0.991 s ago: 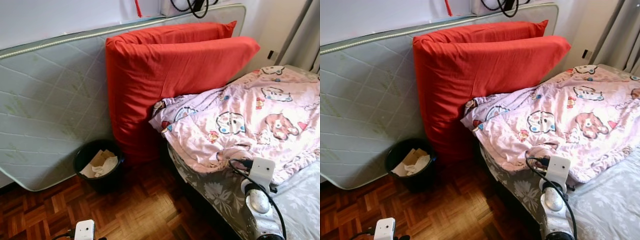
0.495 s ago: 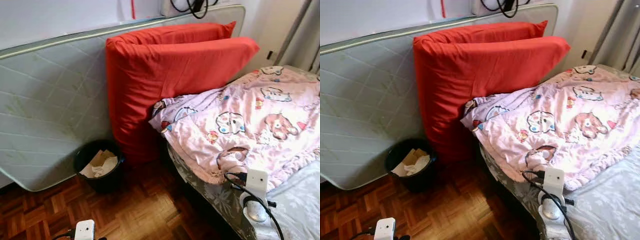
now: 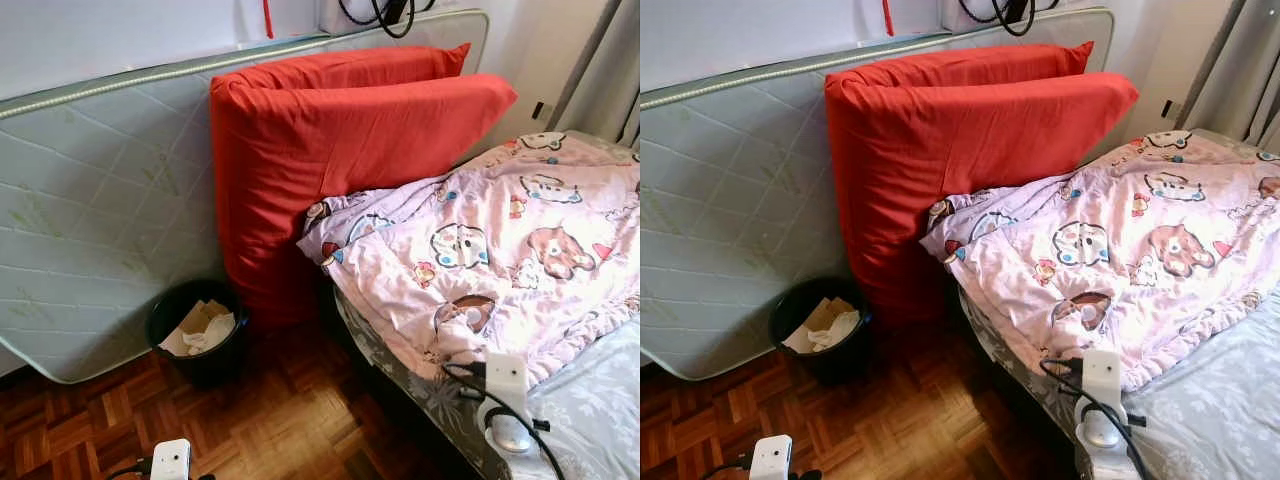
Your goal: Clean up the room
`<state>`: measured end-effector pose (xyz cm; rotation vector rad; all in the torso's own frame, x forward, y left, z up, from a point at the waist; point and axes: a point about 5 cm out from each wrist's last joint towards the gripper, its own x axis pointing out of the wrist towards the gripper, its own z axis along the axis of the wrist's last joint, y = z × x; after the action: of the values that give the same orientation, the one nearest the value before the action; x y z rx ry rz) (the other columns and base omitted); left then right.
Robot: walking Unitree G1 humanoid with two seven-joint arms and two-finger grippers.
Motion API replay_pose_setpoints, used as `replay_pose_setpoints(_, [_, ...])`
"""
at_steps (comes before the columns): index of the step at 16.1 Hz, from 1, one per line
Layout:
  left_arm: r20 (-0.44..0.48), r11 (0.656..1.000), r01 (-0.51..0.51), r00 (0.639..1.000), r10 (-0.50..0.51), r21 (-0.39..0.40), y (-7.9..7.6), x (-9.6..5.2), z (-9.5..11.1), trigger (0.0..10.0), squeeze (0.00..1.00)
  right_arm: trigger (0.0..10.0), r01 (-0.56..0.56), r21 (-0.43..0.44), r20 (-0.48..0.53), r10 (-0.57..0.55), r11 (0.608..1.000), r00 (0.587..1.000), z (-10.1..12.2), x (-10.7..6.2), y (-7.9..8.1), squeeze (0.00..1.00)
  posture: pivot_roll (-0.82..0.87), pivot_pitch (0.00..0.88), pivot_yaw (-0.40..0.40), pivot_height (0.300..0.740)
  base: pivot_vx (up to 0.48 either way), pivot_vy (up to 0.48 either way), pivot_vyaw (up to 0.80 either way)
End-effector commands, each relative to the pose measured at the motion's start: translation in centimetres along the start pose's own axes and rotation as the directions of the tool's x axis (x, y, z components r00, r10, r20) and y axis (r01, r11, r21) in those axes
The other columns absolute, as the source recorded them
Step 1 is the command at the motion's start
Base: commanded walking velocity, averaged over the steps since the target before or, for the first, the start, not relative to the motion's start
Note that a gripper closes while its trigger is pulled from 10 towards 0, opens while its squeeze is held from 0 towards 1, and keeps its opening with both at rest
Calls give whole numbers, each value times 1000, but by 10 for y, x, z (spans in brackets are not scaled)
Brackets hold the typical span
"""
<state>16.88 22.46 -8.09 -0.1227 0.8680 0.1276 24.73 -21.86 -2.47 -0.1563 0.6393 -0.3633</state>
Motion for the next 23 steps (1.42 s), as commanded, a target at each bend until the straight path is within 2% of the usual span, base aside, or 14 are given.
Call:
replay_pose_setpoints(1, [-15, 1000, 2, 1000, -2, 2, 0, 0, -3, 10000, 0, 10000, -30, -22, -42, 29, 999, 999, -8, -2, 4, 0, 38, 0, -7, 740, 0, 0, 0])
replay_pose_setpoints(6, [-17, 1000, 4, 1000, -4, 1, 0, 0, -3, 10000, 0, 10000, -68, -26, -65, 66, 997, 996, -12, -3, 9, 0, 38, 0, -10, 740, 0, 0, 0])
replay_pose_setpoints(7, [-18, 1000, 6, 1000, -6, 0, -1, 0, -4, 10000, 0, 10000, -70, -24, -66, 68, 997, 996, -12, -3, 10, 141, 37, 0, -10, 740, 0, 0, 0])
replay_pose_setpoints(8, [-18, 1000, 7, 1000, -7, 0, -1, 0, -4, 10000, 0, 10000, -70, -23, -65, 69, 997, 996, -11, -3, 10, 427, 38, 0, -10, 740, 0, 0, 0])
replay_pose_setpoints(9, [-19, 1000, 8, 1000, -8, 0, -1, 0, -4, 10000, 0, 10000, -73, -21, -59, 72, 997, 996, -9, -3, 11, 965, 37, 0, -10, 740, 0, 0, 0])
replay_pose_setpoints(10, [-19, 1000, 9, 1000, -9, -1, -1, 0, -4, 10000, 0, 10000, -72, -20, -54, 71, 997, 996, -8, -3, 12, 1000, 36, 0, -9, 740, 0, 0, 0])
replay_pose_setpoints(22, [-15, 1000, 17, 1000, -17, -3, -3, 0, -2, 10000, 0, 10000, -103, 2, -12, 103, 995, 995, 2, -7, 14, 1000, 35, 0, -11, 740, 0, 0, 0])
replay_pose_setpoints(23, [-15, 1000, 18, 1000, -18, -2, -3, 0, -2, 10000, 0, 10000, -114, 17, -3, 114, 993, 993, 2, -7, 15, 553, 35, 0, -11, 740, 0, 0, 0])
